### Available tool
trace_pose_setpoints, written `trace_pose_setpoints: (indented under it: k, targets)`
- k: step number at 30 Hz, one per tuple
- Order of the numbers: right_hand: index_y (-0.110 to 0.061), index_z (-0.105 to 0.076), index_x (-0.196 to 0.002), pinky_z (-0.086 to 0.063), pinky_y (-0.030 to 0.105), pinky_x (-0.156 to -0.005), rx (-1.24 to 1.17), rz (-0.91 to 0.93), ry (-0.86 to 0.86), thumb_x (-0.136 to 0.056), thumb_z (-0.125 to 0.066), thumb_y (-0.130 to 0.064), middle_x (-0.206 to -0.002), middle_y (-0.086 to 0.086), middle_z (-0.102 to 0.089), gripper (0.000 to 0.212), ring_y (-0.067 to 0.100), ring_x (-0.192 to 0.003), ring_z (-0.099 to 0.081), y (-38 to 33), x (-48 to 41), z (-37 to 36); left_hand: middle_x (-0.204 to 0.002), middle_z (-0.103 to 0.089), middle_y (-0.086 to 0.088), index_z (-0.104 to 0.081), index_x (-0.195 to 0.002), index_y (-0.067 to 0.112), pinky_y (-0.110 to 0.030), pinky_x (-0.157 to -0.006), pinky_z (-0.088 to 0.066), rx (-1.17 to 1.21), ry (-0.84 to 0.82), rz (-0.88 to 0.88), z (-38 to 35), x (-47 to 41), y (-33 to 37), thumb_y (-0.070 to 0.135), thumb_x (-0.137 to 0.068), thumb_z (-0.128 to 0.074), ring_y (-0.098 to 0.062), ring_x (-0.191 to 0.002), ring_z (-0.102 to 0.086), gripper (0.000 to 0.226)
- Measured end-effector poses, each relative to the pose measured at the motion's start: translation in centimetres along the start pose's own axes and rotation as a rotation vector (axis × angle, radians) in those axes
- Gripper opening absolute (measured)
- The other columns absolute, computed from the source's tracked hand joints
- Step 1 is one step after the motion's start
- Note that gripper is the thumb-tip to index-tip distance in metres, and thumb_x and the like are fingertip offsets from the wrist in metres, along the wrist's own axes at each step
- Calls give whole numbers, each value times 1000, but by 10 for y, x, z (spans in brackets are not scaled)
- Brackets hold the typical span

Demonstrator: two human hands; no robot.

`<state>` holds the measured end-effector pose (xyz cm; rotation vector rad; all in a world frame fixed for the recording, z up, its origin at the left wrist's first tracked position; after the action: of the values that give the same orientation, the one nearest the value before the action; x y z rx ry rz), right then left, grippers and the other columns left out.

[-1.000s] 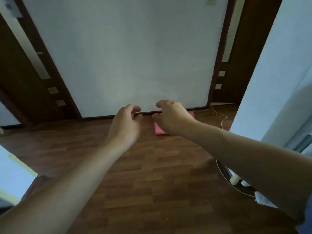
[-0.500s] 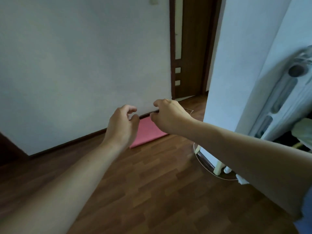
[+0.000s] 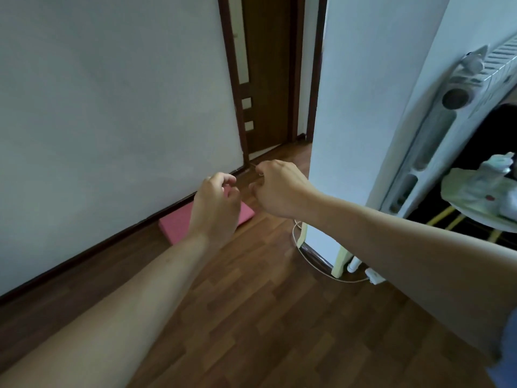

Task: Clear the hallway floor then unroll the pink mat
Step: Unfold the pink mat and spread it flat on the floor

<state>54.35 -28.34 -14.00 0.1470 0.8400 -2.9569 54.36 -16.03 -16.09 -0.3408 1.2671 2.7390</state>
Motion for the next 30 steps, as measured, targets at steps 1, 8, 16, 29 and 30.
trace_pose_setpoints:
  k: [1, 8, 16, 29, 30]
  targets:
    - [-2, -60, -118, -53, 35, -85, -2, -4, -15, -92, -51, -22, -121, 15, -62, 34, 31, -108, -59, 5, -15, -5, -117, -61, -8, -58, -120, 10, -13, -66, -35, -5, 4, 10, -6, -13, -7, 13, -92, -44, -10, -97, -49, 31]
    - [-2, -63, -102, -42, 27, -63, -32, 47, -164, -91, -51, -18, -108, 14, -64, 23, 30, -91, -62, 13, -133, -57, -115, -60, -10, -59, -118, 11, -25, -82, -39, -65, 88, 118, -12, -108, -64, 15, -91, -46, -18, -101, -56, 30]
    - [-13, -38, -59, -26, 22, -45, -12, 76, -273, -88, -50, -15, -84, 9, -51, 33, 26, -74, -49, -3, -294, -137, -105, -60, -2, -59, -116, 10, -21, -74, -36, -102, 126, 275, -5, -220, -171, 14, -91, -44, -12, -92, -51, 29]
    - [-13, -31, -58, -25, 25, -44, 77, 92, -415, -89, -49, -14, -82, 11, -50, 36, 27, -76, -48, -12, -545, -289, -120, -57, -8, -57, -118, 11, -23, -76, -37, -85, 105, 409, -40, -445, -343, 16, -92, -44, -12, -92, -51, 30]
    - [-13, -33, -58, -26, 26, -45, 78, 99, -430, -89, -49, -14, -83, 12, -51, 35, 28, -76, -48, -9, -562, -304, -120, -56, -8, -56, -119, 11, -24, -77, -37, -84, 102, 413, -46, -458, -355, 16, -92, -44, -12, -93, -51, 30]
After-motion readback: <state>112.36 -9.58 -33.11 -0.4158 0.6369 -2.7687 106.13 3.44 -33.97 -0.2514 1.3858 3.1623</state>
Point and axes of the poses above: each hand's wrist, its own x-axis away from the middle knuckle, its own z-axis out of the back of the hand, y = z × x, the point moved 7 cm from there along -x, towards the middle knuckle
